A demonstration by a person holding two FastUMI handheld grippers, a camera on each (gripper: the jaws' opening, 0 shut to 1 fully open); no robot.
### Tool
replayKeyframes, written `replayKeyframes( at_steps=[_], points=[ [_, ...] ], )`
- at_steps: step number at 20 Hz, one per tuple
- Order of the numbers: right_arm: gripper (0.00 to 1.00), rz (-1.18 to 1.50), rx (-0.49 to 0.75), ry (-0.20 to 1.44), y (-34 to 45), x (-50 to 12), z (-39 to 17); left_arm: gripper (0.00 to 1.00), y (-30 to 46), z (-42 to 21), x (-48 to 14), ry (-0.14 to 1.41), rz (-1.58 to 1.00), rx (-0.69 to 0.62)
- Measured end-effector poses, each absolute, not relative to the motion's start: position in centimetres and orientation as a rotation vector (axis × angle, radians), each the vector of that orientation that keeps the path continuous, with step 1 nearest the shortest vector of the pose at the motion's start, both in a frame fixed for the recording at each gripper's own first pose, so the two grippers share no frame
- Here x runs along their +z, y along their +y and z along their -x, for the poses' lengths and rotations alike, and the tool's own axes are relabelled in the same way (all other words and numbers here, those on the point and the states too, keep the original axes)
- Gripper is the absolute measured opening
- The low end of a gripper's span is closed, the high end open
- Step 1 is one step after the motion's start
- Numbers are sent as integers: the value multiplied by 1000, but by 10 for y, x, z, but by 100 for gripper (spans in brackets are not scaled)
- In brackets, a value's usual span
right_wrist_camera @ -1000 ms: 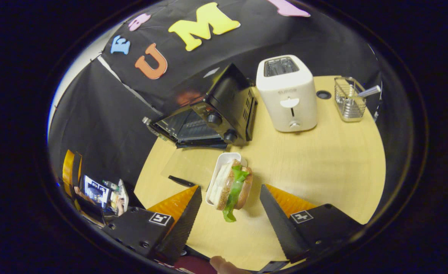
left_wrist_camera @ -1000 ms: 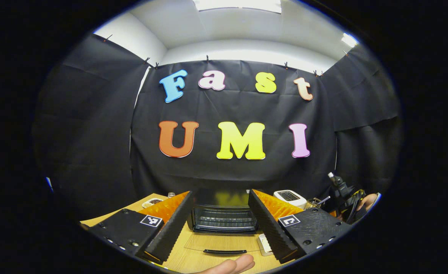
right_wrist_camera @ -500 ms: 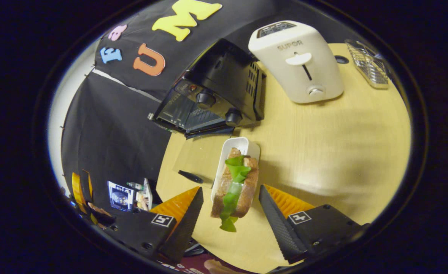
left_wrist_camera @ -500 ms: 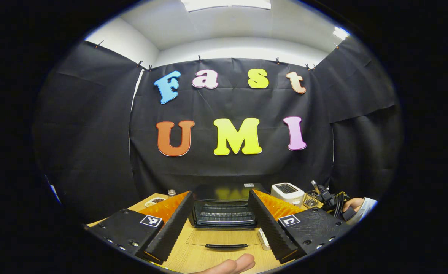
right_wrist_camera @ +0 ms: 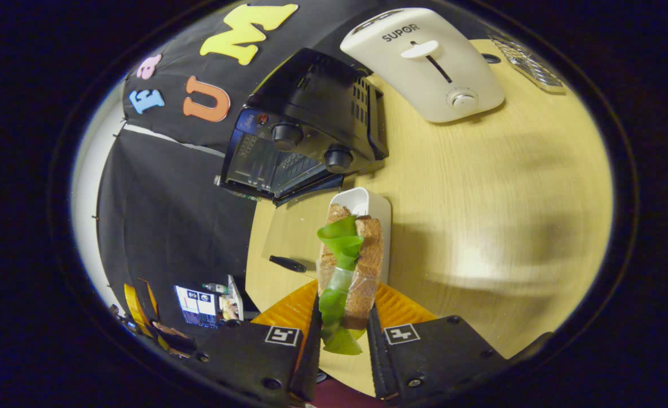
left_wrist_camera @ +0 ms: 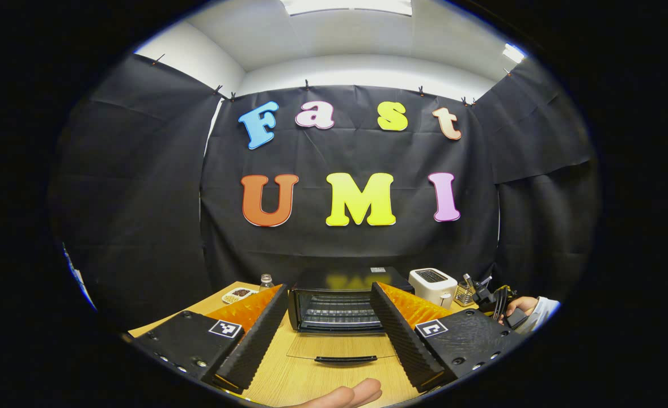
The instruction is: Open the electric oven with the left hand, put the food in, and close the electric oven.
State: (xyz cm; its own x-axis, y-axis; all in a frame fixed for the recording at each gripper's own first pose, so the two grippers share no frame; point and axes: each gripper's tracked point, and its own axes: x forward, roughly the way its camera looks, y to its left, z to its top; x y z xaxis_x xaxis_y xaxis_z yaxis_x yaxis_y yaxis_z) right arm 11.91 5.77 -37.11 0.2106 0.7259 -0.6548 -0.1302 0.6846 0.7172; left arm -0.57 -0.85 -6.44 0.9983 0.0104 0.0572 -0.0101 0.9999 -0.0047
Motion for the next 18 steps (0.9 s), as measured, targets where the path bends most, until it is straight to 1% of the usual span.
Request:
replayKeyframes(
  at_steps=[2,8,13,18],
  points=[
    [41,-586,627,1193,56,-366,-112,95,0,10,-68,-57,19,18],
    [41,-621,559,1092,51,-342,-95,95,16,21,-72,-55,48,-20],
    [41,-685,555,1016,73,-319,-74,95,27,31,-77,-56,77,-54],
    [41,-740,566,973,110,-313,-51,95,49,38,-85,-56,76,-47]
  ],
)
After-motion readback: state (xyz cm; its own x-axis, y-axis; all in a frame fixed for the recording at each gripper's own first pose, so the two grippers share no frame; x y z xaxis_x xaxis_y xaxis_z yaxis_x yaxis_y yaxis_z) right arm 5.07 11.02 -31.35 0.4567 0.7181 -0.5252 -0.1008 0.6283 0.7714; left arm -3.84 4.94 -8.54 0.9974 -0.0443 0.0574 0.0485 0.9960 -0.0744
